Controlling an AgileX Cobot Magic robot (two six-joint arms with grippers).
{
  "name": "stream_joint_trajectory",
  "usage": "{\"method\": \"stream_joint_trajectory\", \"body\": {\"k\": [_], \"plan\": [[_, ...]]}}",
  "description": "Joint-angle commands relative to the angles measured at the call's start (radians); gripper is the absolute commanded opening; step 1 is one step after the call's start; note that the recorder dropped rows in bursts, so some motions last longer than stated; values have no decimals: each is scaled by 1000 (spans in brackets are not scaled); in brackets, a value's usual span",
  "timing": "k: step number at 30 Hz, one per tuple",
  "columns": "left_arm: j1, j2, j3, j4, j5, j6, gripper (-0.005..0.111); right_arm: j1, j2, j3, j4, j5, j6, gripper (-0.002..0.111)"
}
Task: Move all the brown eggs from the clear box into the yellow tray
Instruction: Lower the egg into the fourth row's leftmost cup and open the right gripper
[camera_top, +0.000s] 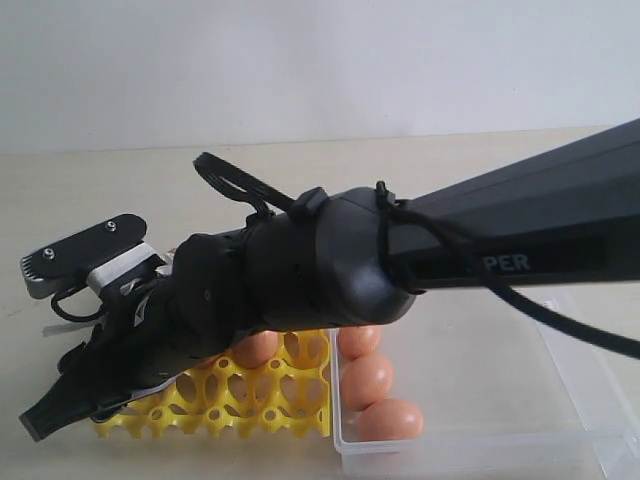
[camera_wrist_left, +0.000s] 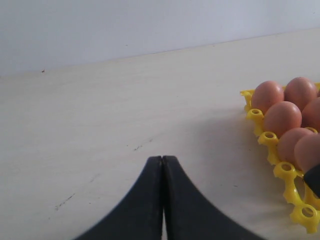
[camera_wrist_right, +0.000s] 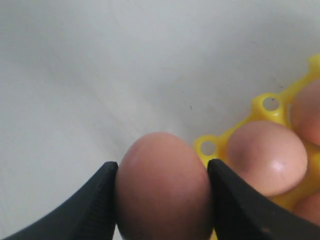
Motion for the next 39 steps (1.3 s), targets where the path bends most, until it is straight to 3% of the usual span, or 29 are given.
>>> {"method": "stream_joint_trajectory", "body": {"k": [1, 12, 20, 27, 39], "plan": [[-3, 2, -4, -2, -12, -4, 0, 2, 24, 4, 18, -27, 41, 0], [-3, 2, -4, -2, -12, -4, 0, 2, 46, 4, 20, -74, 41, 0], [-3, 2, -4, -2, -12, -4, 0, 2, 46, 4, 25, -78, 41, 14], [-3, 2, -4, -2, -12, -4, 0, 2, 46, 6, 25, -69, 60, 20], [-3, 2, -4, -2, -12, -4, 0, 2, 46, 32, 25, -98, 72, 20]]}}
